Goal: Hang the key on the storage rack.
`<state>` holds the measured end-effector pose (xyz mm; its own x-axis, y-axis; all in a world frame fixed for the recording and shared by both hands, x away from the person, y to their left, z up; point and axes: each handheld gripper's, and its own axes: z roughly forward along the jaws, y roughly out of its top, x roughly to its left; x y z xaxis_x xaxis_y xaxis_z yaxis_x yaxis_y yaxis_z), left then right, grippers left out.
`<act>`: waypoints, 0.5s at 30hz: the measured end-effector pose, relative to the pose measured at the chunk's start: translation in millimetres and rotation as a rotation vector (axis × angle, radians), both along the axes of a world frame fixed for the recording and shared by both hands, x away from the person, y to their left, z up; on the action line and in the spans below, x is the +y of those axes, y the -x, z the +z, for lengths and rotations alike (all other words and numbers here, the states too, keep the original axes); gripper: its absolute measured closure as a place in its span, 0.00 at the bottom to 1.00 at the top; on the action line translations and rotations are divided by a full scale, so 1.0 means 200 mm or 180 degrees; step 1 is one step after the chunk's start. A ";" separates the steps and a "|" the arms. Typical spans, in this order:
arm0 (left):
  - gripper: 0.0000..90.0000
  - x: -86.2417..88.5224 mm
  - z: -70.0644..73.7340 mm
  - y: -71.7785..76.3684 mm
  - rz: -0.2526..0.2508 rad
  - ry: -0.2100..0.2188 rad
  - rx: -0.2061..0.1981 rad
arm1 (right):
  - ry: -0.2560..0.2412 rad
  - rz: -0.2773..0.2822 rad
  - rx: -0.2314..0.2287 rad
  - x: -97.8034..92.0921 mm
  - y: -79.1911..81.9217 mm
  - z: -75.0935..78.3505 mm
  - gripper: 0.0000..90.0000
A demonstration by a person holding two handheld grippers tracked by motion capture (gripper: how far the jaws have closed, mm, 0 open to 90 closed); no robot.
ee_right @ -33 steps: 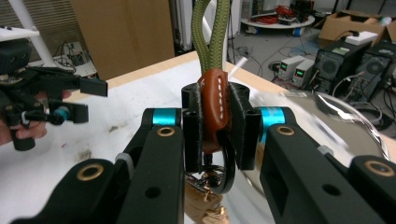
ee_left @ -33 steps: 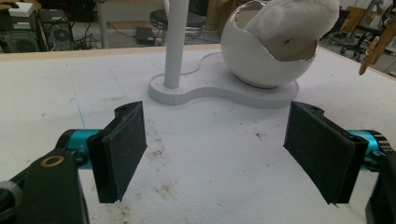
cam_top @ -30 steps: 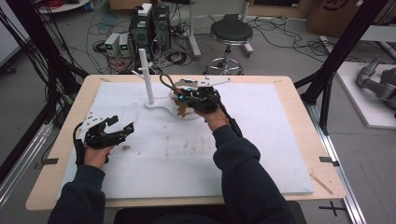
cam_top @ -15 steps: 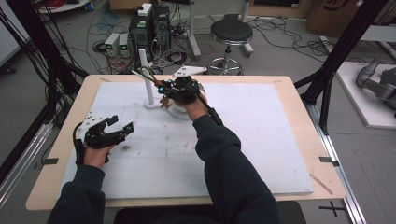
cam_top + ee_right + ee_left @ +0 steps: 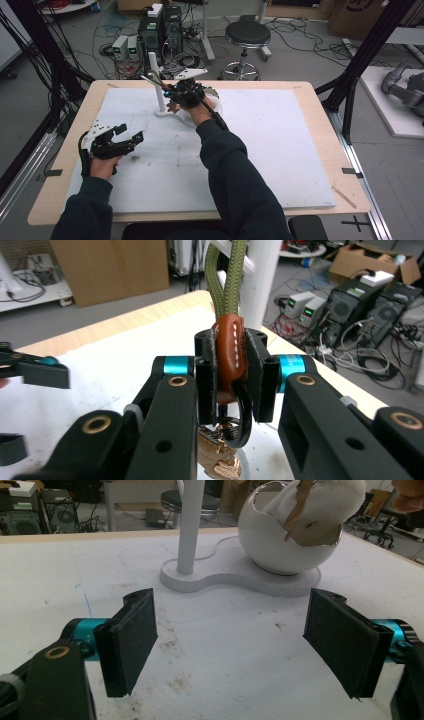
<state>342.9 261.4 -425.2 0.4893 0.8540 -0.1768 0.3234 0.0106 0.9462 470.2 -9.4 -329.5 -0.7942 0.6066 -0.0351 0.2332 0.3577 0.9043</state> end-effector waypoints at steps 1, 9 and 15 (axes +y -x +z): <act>0.23 0.00 0.00 0.00 0.0002 0.0002 0.0002 | 0.0026 -0.0016 0.0026 0.00 0.00 -0.01 0.86; 0.23 0.00 0.00 0.00 0.0014 0.0014 0.0003 | 0.0083 -0.0050 0.0076 -0.02 -0.03 -0.03 0.83; 0.23 0.00 0.00 0.00 0.0009 0.0026 -0.0003 | 0.0082 0.0029 0.0064 -0.09 -0.02 0.02 0.77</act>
